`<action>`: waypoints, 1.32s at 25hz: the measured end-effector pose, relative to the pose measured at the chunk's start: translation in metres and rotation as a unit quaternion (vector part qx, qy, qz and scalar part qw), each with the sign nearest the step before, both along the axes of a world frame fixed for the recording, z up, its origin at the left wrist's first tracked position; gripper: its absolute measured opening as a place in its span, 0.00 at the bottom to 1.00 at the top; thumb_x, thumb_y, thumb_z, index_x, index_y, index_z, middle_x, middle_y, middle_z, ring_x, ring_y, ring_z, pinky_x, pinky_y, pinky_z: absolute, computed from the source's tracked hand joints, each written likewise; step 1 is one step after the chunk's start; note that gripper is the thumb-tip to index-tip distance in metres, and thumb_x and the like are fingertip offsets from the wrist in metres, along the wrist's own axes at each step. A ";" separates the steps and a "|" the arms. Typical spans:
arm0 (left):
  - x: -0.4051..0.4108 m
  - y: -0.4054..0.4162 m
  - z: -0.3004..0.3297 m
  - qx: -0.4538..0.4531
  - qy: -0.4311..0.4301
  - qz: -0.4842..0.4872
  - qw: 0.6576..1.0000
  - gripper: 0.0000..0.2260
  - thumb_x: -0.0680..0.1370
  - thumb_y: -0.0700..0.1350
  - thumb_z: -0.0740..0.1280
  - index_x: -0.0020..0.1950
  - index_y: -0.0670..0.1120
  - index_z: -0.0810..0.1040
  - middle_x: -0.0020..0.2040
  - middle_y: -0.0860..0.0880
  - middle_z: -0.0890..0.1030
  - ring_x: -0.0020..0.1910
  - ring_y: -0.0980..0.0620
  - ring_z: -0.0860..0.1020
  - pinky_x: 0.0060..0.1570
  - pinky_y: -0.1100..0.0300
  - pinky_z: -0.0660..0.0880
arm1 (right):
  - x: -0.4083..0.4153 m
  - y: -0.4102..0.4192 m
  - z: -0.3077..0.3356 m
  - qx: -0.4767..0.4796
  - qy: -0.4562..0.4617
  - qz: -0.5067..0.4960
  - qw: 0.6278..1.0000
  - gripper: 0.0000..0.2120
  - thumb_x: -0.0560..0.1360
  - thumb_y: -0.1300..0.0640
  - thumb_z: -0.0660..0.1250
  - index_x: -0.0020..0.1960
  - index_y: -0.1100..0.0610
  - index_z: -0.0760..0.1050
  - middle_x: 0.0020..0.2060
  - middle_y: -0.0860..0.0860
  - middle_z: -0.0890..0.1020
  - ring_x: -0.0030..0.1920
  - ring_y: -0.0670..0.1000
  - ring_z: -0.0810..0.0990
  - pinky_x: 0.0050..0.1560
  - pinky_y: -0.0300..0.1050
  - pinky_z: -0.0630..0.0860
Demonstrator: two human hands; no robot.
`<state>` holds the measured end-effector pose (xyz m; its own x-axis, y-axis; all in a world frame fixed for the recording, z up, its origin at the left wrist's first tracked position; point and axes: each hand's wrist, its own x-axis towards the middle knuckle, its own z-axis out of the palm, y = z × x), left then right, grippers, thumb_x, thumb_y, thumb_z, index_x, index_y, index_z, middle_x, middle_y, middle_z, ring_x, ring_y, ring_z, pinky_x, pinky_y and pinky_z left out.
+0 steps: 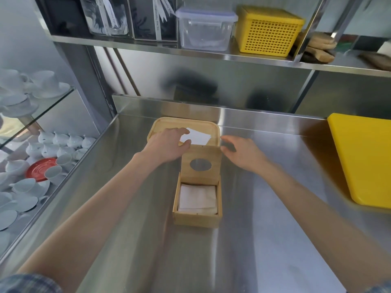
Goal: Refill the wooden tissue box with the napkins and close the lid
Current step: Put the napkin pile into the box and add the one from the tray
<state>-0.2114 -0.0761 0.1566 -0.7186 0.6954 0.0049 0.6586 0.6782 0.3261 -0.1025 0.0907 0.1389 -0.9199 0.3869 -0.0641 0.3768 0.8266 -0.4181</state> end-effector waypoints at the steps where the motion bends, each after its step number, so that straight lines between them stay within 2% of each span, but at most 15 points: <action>1: -0.005 0.002 0.000 -0.001 -0.003 0.000 1.000 0.19 0.80 0.51 0.56 0.71 0.50 0.66 0.70 0.48 0.72 0.66 0.45 0.72 0.60 0.52 0.70 | -0.006 0.003 -0.001 -0.004 0.002 -0.005 1.000 0.21 0.80 0.52 0.56 0.71 0.52 0.64 0.65 0.55 0.76 0.64 0.57 0.74 0.64 0.49 0.70; 9: -0.060 0.029 -0.025 0.011 -0.083 0.042 0.996 0.18 0.80 0.51 0.57 0.69 0.48 0.69 0.66 0.48 0.75 0.62 0.46 0.75 0.58 0.53 0.71 | -0.060 0.030 -0.021 -0.055 0.007 -0.038 0.998 0.17 0.80 0.53 0.55 0.67 0.54 0.70 0.63 0.53 0.78 0.63 0.55 0.76 0.61 0.46 0.71; 15: -0.108 0.060 -0.070 -0.014 -0.156 0.082 0.984 0.19 0.79 0.52 0.58 0.68 0.47 0.69 0.66 0.48 0.75 0.62 0.46 0.74 0.58 0.54 0.70 | -0.109 0.053 -0.053 -0.082 -0.041 -0.037 0.995 0.18 0.79 0.55 0.58 0.67 0.56 0.70 0.64 0.54 0.77 0.63 0.54 0.75 0.58 0.42 0.71; 19: -0.142 0.081 -0.100 -0.040 -0.172 0.113 0.978 0.19 0.78 0.52 0.58 0.67 0.46 0.70 0.64 0.47 0.76 0.61 0.45 0.75 0.56 0.54 0.72 | -0.145 0.071 -0.083 -0.101 -0.076 -0.055 0.990 0.19 0.78 0.54 0.59 0.67 0.56 0.69 0.65 0.54 0.76 0.65 0.55 0.73 0.63 0.48 0.70; 25: -0.174 0.109 -0.139 -0.036 -0.192 0.156 0.968 0.23 0.78 0.52 0.61 0.70 0.45 0.65 0.67 0.45 0.72 0.61 0.43 0.74 0.56 0.50 0.73 | -0.189 0.092 -0.121 -0.086 -0.103 -0.094 0.987 0.24 0.76 0.52 0.63 0.70 0.56 0.65 0.68 0.57 0.68 0.67 0.58 0.69 0.64 0.52 0.70; 29: -0.178 0.118 -0.157 -0.044 -0.189 0.160 0.968 0.22 0.77 0.52 0.63 0.68 0.43 0.66 0.65 0.45 0.72 0.61 0.43 0.73 0.54 0.51 0.72 | -0.205 0.094 -0.138 -0.084 -0.132 -0.077 0.985 0.28 0.75 0.50 0.65 0.71 0.58 0.61 0.68 0.58 0.66 0.68 0.59 0.68 0.64 0.54 0.70; 33: -0.176 0.123 -0.167 -0.043 -0.171 0.163 0.971 0.21 0.76 0.51 0.64 0.66 0.44 0.67 0.64 0.44 0.71 0.61 0.42 0.72 0.51 0.52 0.70 | -0.212 0.094 -0.148 -0.048 -0.150 -0.066 0.985 0.28 0.74 0.48 0.65 0.69 0.60 0.64 0.66 0.59 0.66 0.67 0.59 0.65 0.65 0.53 0.69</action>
